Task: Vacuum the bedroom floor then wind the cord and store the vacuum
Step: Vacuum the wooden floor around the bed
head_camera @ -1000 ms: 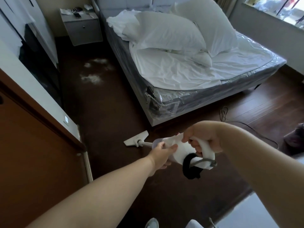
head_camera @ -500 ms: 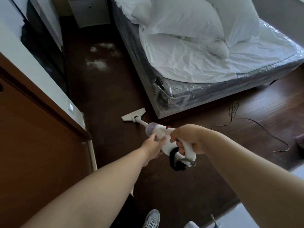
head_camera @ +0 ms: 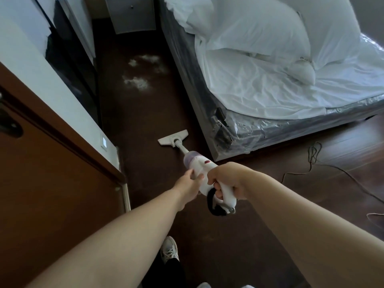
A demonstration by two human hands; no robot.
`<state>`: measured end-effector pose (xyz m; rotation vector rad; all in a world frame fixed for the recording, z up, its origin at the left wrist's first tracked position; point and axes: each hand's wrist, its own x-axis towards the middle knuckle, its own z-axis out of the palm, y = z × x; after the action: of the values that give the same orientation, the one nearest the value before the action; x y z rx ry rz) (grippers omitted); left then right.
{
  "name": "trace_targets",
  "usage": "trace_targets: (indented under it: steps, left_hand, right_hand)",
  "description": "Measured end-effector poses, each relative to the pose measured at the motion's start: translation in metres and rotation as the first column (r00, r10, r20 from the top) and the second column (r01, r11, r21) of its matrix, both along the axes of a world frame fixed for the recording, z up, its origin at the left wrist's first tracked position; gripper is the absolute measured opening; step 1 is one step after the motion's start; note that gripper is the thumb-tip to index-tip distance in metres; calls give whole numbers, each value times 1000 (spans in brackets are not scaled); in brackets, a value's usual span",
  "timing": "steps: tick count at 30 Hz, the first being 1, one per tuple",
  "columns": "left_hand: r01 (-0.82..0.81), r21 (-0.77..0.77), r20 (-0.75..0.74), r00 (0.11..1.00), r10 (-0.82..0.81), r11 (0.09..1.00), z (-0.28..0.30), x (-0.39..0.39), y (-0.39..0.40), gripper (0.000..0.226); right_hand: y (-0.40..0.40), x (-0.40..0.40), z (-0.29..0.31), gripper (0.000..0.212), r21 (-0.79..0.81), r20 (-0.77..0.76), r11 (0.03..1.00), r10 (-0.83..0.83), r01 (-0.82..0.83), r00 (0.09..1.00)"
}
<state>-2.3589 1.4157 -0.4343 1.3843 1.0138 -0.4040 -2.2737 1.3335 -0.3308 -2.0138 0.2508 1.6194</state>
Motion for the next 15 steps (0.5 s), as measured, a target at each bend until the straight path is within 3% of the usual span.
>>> trace_targets:
  steps: [4, 10, 15]
  left_hand:
    - [-63, 46, 60, 996, 60, 997, -3, 9, 35, 49]
    - [7, 70, -42, 999, -4, 997, -2, 22, 86, 55]
    - [-67, 79, 9, 998, 66, 995, -7, 41, 113, 48]
  right_hand:
    - [36, 11, 1, 10, -22, -1, 1000, -14, 14, 1000]
    - [78, 23, -1, 8, 45, -31, 999, -22, 23, 999]
    - [108, 42, -3, 9, 91, -46, 996, 8, -4, 999]
